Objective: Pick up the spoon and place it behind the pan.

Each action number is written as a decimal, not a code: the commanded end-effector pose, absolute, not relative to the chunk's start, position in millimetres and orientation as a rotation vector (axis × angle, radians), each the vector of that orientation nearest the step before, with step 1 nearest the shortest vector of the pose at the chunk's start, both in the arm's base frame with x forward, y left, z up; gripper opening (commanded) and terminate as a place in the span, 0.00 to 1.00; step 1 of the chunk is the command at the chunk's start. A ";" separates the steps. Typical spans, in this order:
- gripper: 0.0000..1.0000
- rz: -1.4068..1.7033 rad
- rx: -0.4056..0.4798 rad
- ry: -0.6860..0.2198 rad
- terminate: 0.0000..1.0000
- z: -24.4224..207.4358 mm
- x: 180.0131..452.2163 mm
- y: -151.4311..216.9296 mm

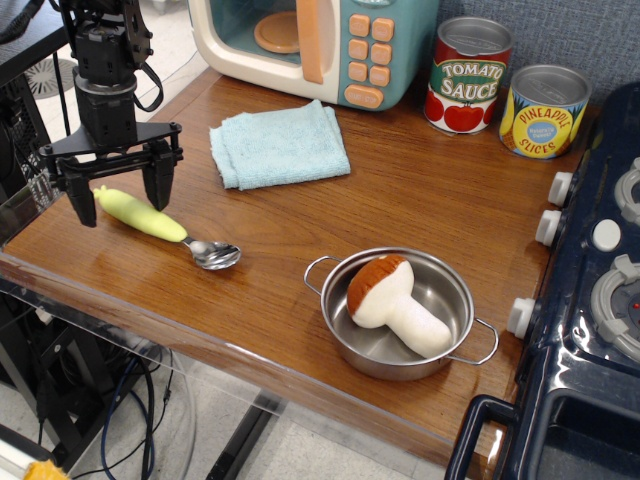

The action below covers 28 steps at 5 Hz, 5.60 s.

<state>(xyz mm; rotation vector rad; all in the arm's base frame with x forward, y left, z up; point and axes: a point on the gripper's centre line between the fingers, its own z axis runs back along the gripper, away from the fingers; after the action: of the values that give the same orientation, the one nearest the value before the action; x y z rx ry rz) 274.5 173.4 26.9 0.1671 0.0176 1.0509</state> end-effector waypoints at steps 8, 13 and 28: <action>0.00 0.604 0.155 -0.285 0.00 145.1 303.1 102.3; 0.00 0.370 0.136 -0.276 0.00 130.0 385.2 -60.3; 1.00 0.379 0.095 -0.310 0.00 124.0 386.5 -55.7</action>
<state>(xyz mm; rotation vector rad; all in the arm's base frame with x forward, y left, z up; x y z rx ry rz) 411.7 -59.1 99.9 0.1184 -0.2434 0.3689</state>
